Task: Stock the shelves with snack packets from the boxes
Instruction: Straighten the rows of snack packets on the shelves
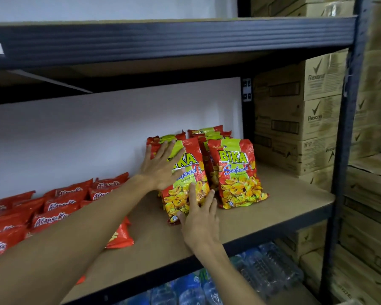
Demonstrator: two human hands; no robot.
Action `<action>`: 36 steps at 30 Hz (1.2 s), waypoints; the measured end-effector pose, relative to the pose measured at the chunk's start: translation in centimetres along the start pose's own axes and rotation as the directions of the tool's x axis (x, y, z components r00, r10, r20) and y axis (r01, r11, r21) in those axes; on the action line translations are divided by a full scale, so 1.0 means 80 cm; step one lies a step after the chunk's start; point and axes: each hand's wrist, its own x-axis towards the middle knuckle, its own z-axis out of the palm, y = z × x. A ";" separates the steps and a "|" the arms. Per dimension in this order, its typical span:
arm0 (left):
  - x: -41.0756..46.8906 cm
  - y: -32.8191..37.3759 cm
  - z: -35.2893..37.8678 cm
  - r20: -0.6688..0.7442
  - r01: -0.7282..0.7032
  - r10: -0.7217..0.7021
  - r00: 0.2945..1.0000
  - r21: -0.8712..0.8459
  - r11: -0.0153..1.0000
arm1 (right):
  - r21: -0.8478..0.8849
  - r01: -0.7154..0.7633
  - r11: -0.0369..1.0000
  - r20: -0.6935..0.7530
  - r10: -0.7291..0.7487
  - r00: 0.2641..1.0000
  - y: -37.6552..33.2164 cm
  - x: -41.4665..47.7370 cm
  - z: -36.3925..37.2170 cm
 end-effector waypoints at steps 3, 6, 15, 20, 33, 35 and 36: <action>0.005 -0.006 0.007 0.019 -0.006 0.006 1.000 -0.011 1.000 | -0.021 -0.003 1.000 0.016 0.003 1.000 -0.001 0.006 0.005; 0.008 -0.009 0.012 0.029 -0.005 0.006 1.000 -0.029 1.000 | -0.041 0.008 0.999 0.031 -0.006 0.999 0.002 0.009 0.006; 0.002 0.017 -0.021 -0.237 -0.011 -0.012 0.971 -0.095 0.995 | 0.207 0.113 0.972 -0.117 -0.090 0.989 0.014 -0.011 -0.025; 0.035 0.063 -0.057 -0.246 -0.113 0.088 0.965 -0.090 0.990 | 0.248 0.123 0.961 -0.420 -0.007 0.907 0.055 -0.002 -0.065; 0.088 0.159 -0.050 0.124 -0.225 0.215 0.969 0.075 0.971 | 0.025 -0.298 0.954 -0.070 0.299 0.952 0.129 0.047 -0.078; 0.091 0.152 -0.044 0.134 -0.202 0.191 0.972 0.074 0.977 | -0.016 -0.305 0.952 -0.049 0.304 0.951 0.130 0.051 -0.078; 0.093 0.148 -0.042 0.141 -0.186 0.175 0.974 0.070 0.980 | -0.033 -0.307 0.951 -0.042 0.305 0.951 0.130 0.052 -0.078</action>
